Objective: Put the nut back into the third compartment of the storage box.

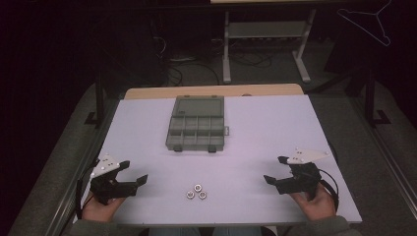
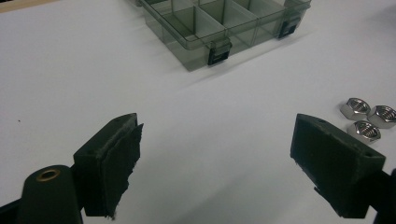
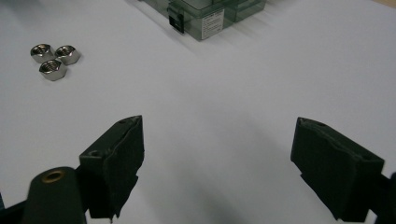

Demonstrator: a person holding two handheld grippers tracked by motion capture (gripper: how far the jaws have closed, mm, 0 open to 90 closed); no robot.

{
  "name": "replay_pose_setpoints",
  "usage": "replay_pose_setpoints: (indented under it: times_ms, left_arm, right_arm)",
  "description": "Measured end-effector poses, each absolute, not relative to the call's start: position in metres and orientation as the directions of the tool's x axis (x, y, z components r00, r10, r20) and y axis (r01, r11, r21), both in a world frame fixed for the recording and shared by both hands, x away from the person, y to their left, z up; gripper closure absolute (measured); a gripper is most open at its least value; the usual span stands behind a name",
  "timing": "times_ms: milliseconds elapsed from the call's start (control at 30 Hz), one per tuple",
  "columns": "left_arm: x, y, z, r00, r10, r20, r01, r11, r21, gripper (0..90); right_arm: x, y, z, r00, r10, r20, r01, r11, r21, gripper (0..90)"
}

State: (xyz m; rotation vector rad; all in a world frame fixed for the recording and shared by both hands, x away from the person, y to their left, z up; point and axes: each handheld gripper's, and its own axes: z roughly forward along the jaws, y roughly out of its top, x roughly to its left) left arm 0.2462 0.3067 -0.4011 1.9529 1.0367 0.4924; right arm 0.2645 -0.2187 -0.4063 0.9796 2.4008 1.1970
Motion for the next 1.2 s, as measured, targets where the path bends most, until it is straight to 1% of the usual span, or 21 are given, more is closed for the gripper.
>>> replay_pose_setpoints:
  times_ms: [367,467,533,600,633,733,767,800,833,867,900,967,1033,1067,1100,1133,1200]
  left_arm:
    - [0.246,0.308,-0.402,0.581,0.812,-0.050,0.483,-0.295,0.824,15.2]
    - [0.246,0.309,-0.403,0.578,0.815,-0.054,0.487,-0.291,0.823,15.2]
    - [0.246,0.310,-0.403,0.578,0.814,-0.051,0.487,-0.294,0.822,15.2]
    - [0.245,0.310,-0.402,0.576,0.816,-0.048,0.481,-0.290,0.827,15.2]
    - [0.245,0.310,-0.402,0.576,0.816,-0.048,0.481,-0.290,0.827,15.2]
    - [0.245,0.309,-0.402,0.581,0.813,-0.041,0.483,-0.304,0.821,15.2]
    - [0.245,0.309,-0.402,0.581,0.813,-0.041,0.483,-0.304,0.821,15.2]
    - [0.246,0.309,-0.402,0.581,0.813,-0.043,0.483,-0.302,0.822,15.2]
    - [0.246,0.309,-0.402,0.585,0.810,-0.040,0.482,-0.307,0.821,15.2]
    - [0.246,0.309,-0.402,0.585,0.810,-0.040,0.482,-0.307,0.821,15.2]
    - [0.246,0.308,-0.402,0.582,0.812,-0.046,0.485,-0.302,0.820,15.2]
    - [0.246,0.308,-0.402,0.583,0.811,-0.046,0.486,-0.303,0.820,15.2]
    - [0.246,0.309,-0.401,0.582,0.812,-0.046,0.489,-0.304,0.818,15.3]
    - [0.246,0.309,-0.401,0.582,0.812,-0.044,0.488,-0.306,0.817,15.3]
    - [0.246,0.309,-0.401,0.581,0.812,-0.048,0.485,-0.298,0.822,15.2]
    - [0.246,0.309,-0.401,0.581,0.812,-0.048,0.485,-0.298,0.822,15.2]
    - [0.246,0.309,-0.401,0.583,0.811,-0.046,0.484,-0.302,0.821,15.2]
  right_arm:
    - [0.266,-0.207,-0.403,-0.749,0.661,0.043,0.445,0.454,0.772,17.7]
    - [0.266,-0.195,-0.396,-0.771,0.636,0.042,0.434,0.475,0.766,20.5]
    - [0.266,-0.192,-0.394,-0.773,0.632,0.045,0.435,0.478,0.763,20.5]
    - [0.267,-0.175,-0.390,-0.794,0.606,0.044,0.426,0.503,0.752,20.4]
    - [0.267,-0.175,-0.390,-0.794,0.606,0.044,0.426,0.503,0.752,20.4]
    - [0.267,-0.152,-0.386,-0.826,0.561,0.050,0.411,0.540,0.735,24.7]
    - [0.267,-0.152,-0.386,-0.826,0.561,0.050,0.411,0.540,0.735,24.7]
    - [0.267,-0.146,-0.385,-0.837,0.546,0.043,0.401,0.557,0.727,25.4]
    - [0.268,-0.130,-0.385,-0.854,0.519,0.032,0.383,0.588,0.712,25.8]
    - [0.268,-0.130,-0.385,-0.854,0.519,0.032,0.383,0.588,0.712,25.8]
    - [0.269,-0.118,-0.384,-0.871,0.491,0.023,0.368,0.620,0.693,28.1]
    - [0.270,-0.113,-0.384,-0.874,0.485,0.025,0.368,0.627,0.686,28.6]
    - [0.272,-0.092,-0.387,-0.900,0.435,0.034,0.346,0.663,0.664,32.5]
    - [0.272,-0.092,-0.387,-0.900,0.435,0.034,0.346,0.663,0.664,32.5]
    - [0.273,-0.079,-0.389,-0.911,0.410,0.033,0.333,0.688,0.645,33.8]
    - [0.273,-0.079,-0.389,-0.911,0.410,0.033,0.333,0.688,0.645,33.8]
    - [0.273,-0.062,-0.395,-0.924,0.380,0.041,0.321,0.714,0.623,38.5]
